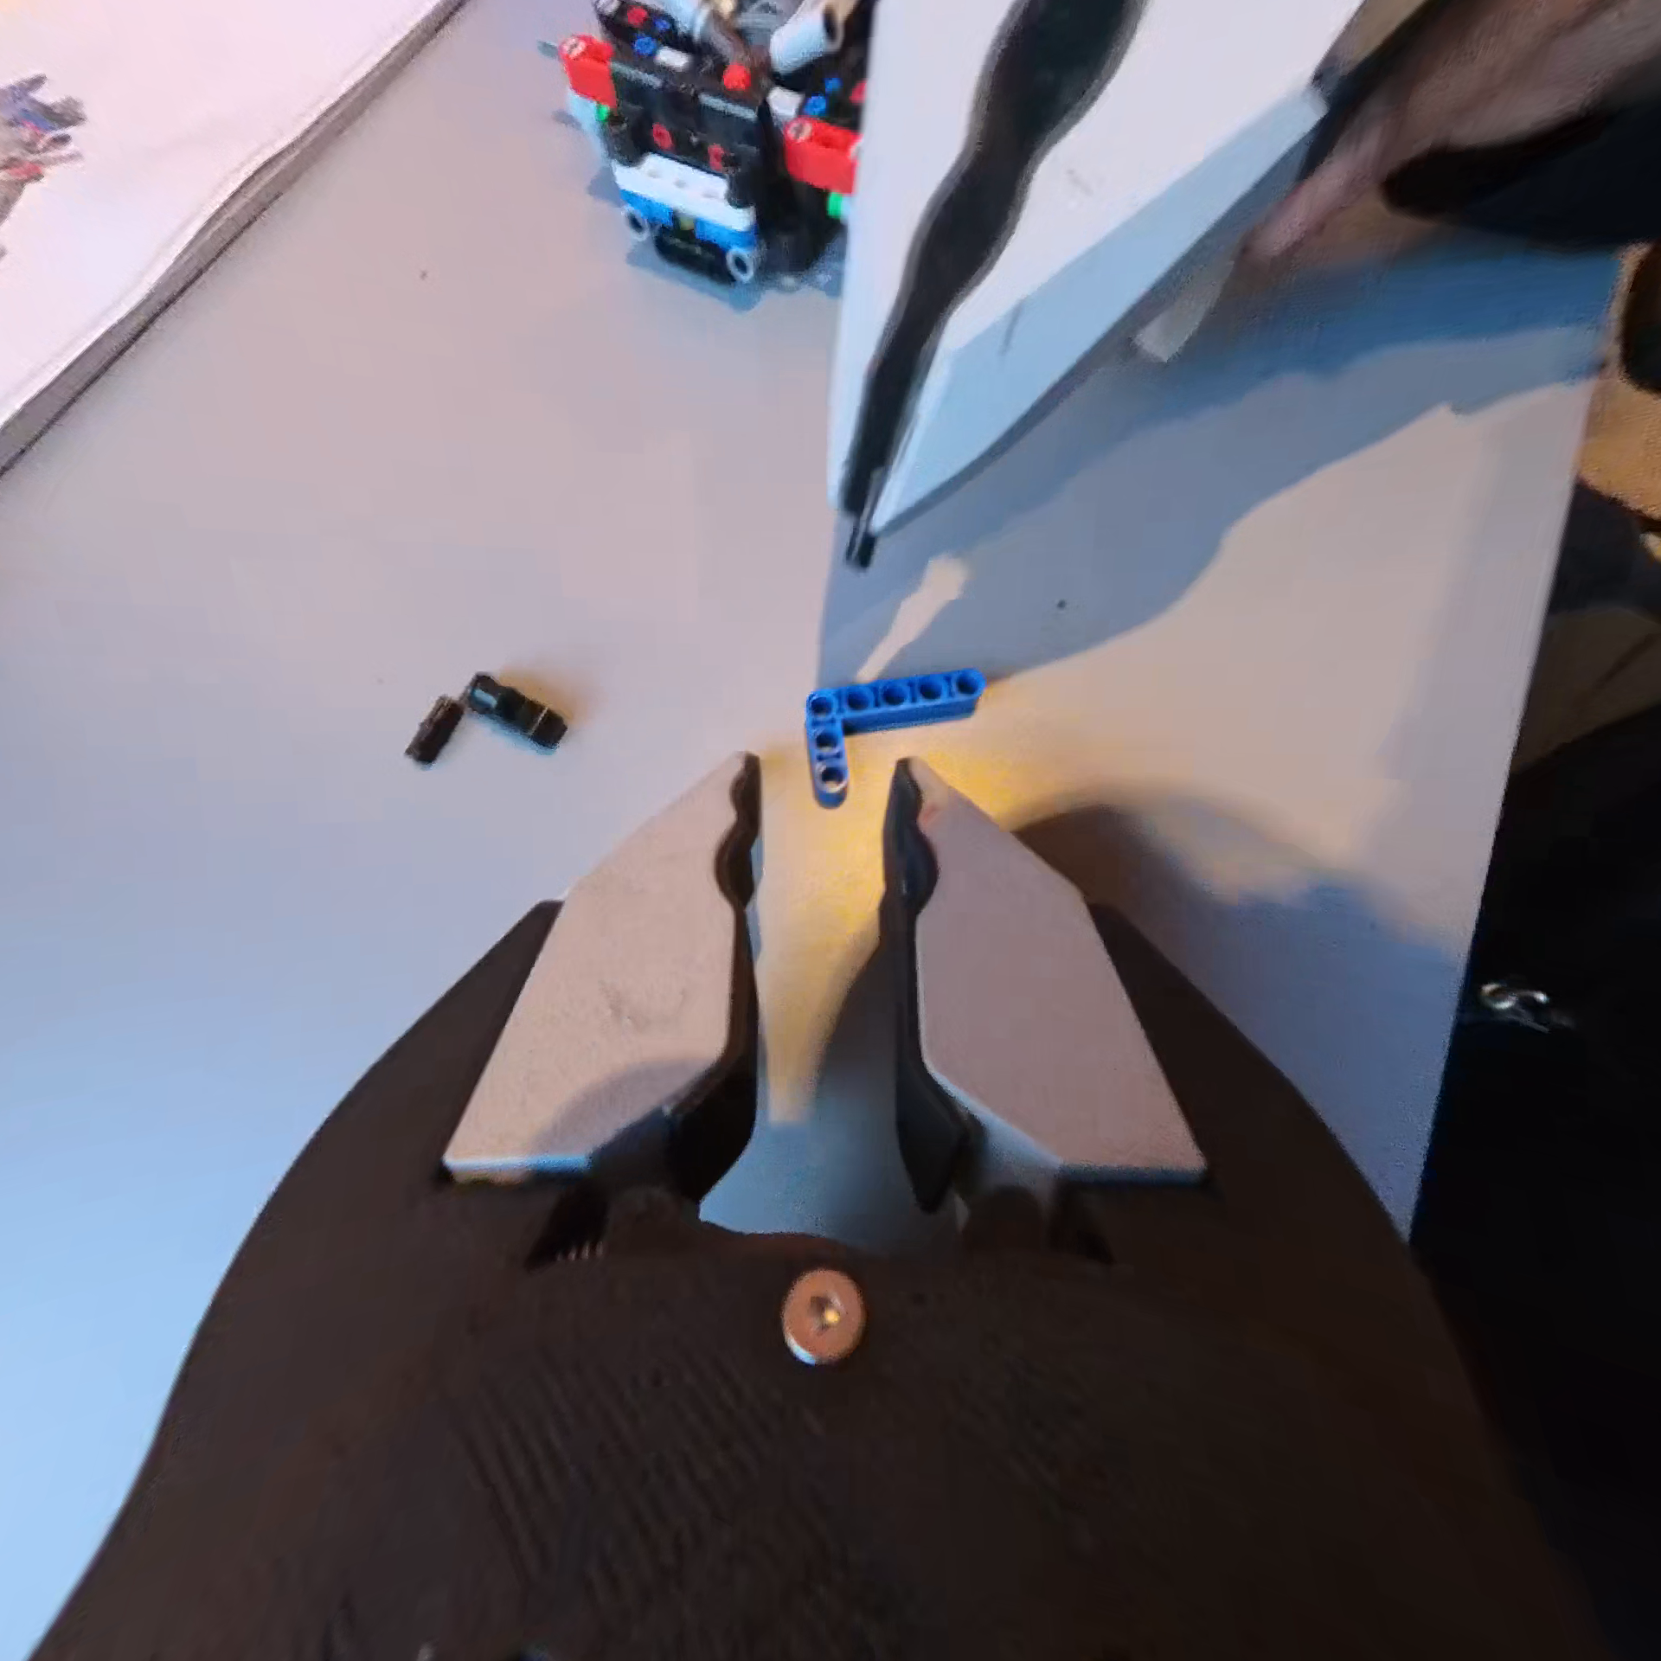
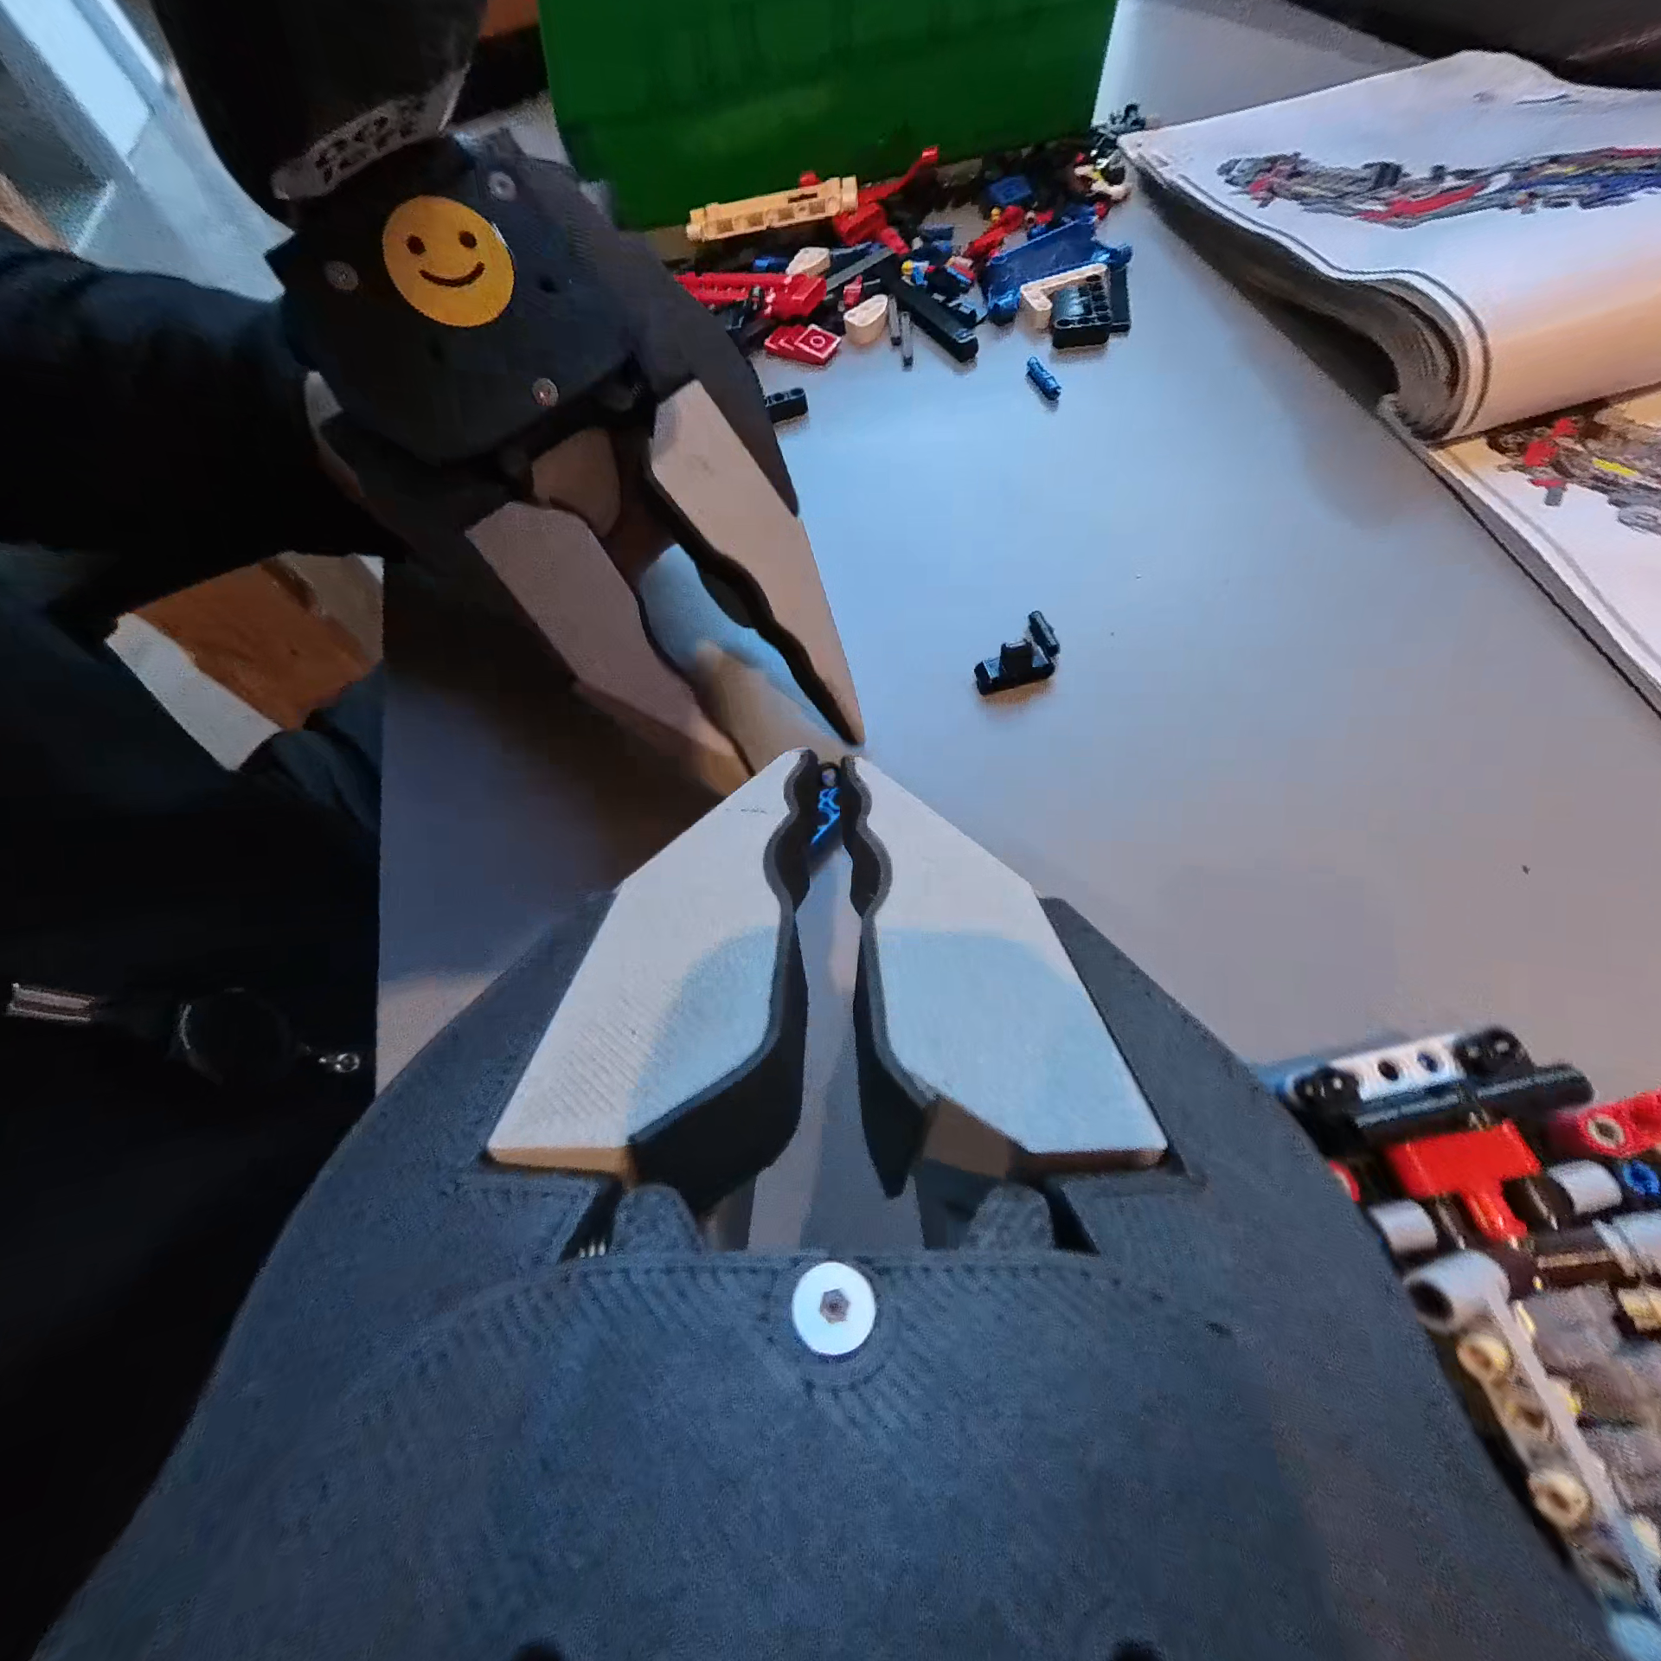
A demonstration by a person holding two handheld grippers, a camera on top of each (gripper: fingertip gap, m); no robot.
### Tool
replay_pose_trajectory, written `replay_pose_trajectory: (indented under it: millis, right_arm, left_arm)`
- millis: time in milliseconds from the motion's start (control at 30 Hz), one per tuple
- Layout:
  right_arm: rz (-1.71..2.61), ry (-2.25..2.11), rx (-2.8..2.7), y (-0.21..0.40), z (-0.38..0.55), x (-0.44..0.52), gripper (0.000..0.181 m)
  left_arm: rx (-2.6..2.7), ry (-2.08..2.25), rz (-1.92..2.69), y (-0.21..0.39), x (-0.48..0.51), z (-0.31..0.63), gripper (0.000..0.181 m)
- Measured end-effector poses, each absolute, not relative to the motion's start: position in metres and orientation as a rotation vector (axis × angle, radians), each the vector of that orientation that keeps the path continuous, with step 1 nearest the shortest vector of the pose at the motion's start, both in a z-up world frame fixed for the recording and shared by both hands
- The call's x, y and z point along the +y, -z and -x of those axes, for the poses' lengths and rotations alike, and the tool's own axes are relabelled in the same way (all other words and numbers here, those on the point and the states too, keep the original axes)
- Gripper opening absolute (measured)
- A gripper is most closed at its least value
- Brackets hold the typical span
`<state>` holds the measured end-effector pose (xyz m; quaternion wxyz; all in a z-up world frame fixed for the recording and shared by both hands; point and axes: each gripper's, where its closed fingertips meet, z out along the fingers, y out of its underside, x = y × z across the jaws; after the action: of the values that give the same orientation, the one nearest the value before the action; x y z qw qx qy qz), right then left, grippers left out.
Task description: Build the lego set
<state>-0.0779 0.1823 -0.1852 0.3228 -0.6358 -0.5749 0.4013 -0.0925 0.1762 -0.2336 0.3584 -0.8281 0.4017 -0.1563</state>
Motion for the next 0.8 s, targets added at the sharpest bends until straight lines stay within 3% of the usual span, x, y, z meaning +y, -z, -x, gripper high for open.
replay_pose_trajectory:
  millis: [67,167,800]
  right_arm:
    - [1.701,-1.052,-1.543,0.191,0.082,0.182,0.001]
    - [1.726,-1.063,-1.579,0.197,0.088,0.179,0.001]
    - [1.641,-0.857,-1.790,0.220,0.083,0.175,0.000]
  left_arm:
    - [1.036,0.453,2.139,0.233,0.177,0.089,0.024]
    - [1.044,0.481,2.150,0.234,0.182,0.090,0.005]
    - [1.363,0.554,1.982,0.235,0.180,0.075,0.004]
